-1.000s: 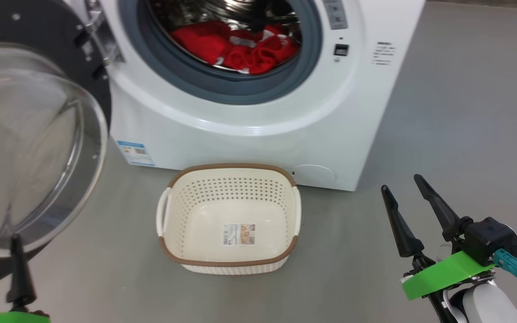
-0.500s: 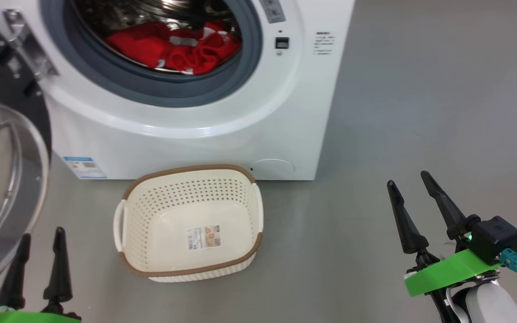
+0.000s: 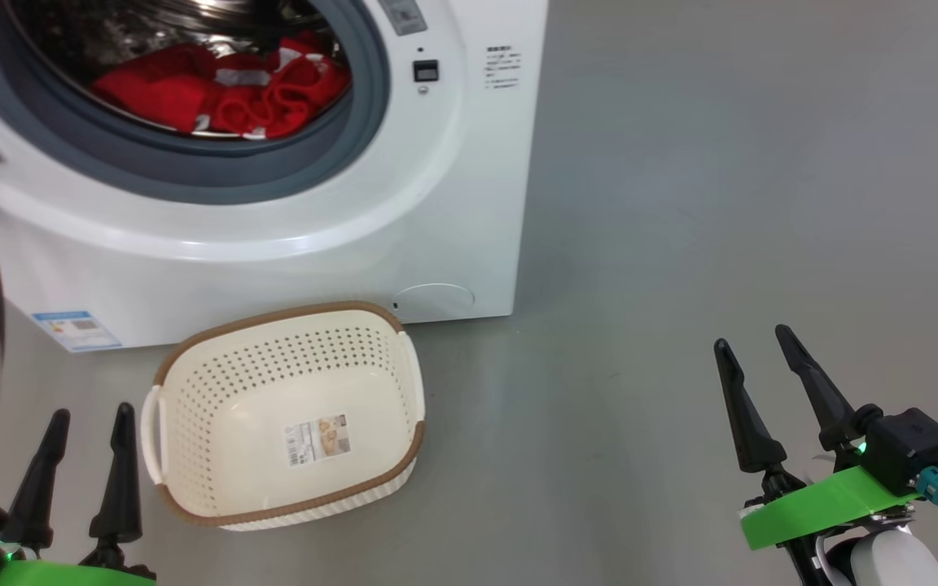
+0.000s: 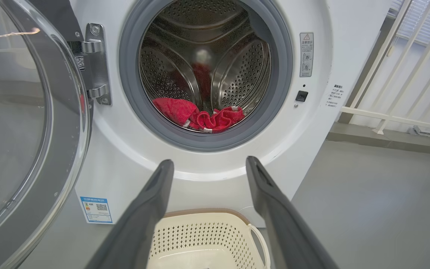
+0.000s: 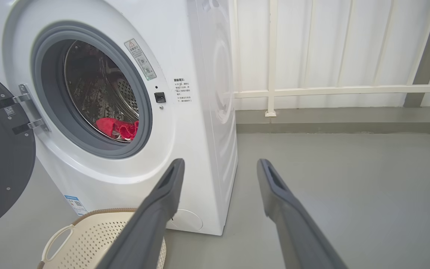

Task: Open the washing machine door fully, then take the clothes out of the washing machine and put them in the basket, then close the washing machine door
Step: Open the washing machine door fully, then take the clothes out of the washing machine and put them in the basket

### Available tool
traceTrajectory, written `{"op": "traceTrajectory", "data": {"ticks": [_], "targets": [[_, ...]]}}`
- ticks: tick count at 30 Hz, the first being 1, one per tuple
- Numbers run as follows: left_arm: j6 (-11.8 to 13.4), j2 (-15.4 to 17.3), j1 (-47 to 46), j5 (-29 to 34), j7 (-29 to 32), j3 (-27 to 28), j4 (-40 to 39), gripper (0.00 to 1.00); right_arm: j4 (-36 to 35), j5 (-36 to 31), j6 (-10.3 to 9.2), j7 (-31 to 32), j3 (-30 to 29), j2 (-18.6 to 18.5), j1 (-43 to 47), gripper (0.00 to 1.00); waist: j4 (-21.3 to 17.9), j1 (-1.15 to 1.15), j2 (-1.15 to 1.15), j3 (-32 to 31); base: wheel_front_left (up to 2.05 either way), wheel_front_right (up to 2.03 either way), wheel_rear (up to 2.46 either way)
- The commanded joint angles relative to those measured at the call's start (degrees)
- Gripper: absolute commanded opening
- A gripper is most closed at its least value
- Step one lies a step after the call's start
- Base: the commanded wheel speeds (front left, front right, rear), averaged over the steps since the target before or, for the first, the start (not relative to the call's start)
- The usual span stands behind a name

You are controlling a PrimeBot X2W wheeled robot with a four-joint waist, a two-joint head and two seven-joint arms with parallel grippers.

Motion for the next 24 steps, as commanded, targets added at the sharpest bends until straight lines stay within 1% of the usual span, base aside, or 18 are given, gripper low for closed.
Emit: {"op": "traceTrajectory", "data": {"ticks": [1,11,24], "targets": [[0.3,1.7,0.0,1.1,-0.5,2.1,-1.6,1.0,-1.7,-0.3,0.09,-0.3,0.8,0.0,0.0,1.0,-1.3,0.0,0.0,0.2,0.0,0.0,0.0],[0.3,1.4,0.4,3.8,-0.5,3.0,-1.8,1.0,-2.0,-0.2,0.09,-0.3,0.4,0.3,0.4,1.0,-2.5,0.0,0.0,0.0,0.0,0.0,0.0],[0.3,0.6,1.1,5.3,-0.5,4.3,-2.4,1.0,-1.9,-0.1,0.09,-0.3,0.0,0.1,1.1,1.0,-2.0,0.0,0.0,-0.8,0.0,0.0,0.0]]}}
